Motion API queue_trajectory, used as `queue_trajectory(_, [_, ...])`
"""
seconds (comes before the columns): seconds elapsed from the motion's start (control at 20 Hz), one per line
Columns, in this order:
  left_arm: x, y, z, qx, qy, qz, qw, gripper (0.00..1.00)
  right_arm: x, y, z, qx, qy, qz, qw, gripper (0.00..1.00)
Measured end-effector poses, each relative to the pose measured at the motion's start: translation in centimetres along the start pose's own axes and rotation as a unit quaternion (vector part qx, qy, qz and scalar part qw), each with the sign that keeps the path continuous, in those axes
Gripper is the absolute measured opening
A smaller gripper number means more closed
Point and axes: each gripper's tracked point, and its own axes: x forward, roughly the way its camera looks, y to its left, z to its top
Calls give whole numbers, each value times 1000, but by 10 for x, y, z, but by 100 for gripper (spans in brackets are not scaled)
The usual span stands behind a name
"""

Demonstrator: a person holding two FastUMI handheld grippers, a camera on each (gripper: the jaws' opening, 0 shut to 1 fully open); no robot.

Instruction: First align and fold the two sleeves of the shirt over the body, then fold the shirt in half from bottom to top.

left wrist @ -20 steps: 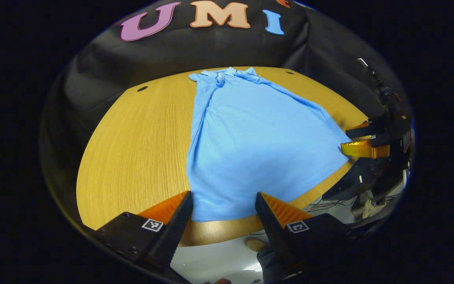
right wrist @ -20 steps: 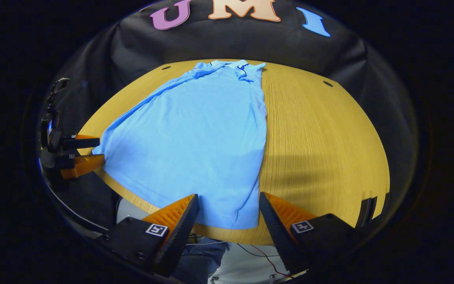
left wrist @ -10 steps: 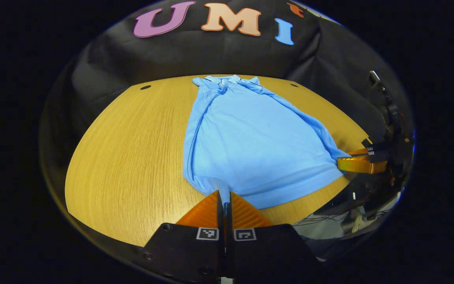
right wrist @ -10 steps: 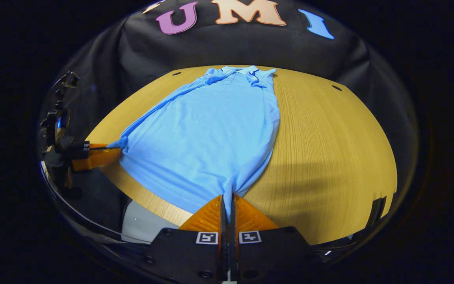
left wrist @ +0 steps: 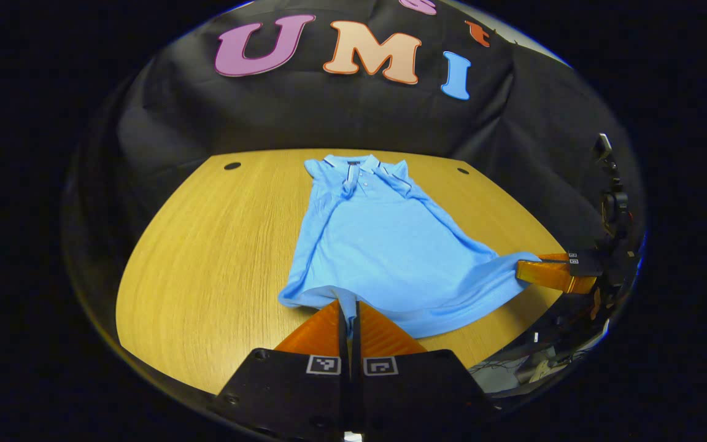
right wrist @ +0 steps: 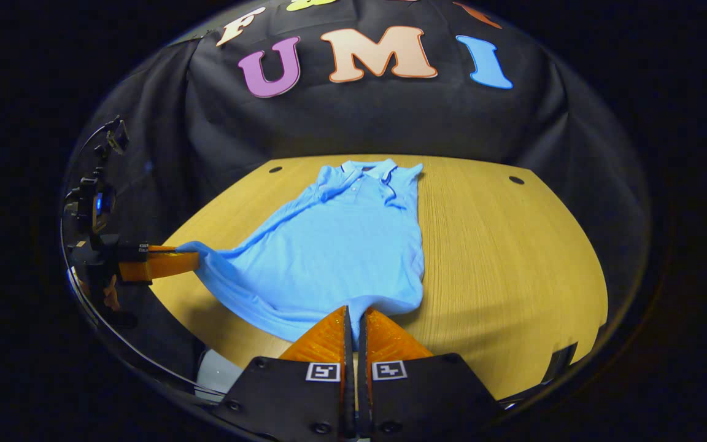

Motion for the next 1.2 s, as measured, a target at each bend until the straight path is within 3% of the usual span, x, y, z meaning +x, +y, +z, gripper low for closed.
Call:
queue_trajectory(0.4, [57, 21, 116, -29, -56, 20, 998, 0, 57, -40, 146, 10, -87, 6, 996, 4])
queue_trajectory(0.5, [79, 26, 142, -35, -68, 22, 997, 0, 78, -53, 171, 9, -97, 5, 995, 0])
queue_trajectory(0.7, [131, 40, 186, -33, -82, 33, 996, 0, 132, -72, 210, 13, -108, 9, 994, 4])
queue_trajectory(0.95, [204, 56, 213, -28, -72, 44, 996, 0, 215, -102, 241, 32, -106, 3, 994, 4])
queue_trajectory(1.2, [273, 79, 193, -47, -37, 64, 996, 0, 296, -124, 217, 43, -54, -12, 998, 4])
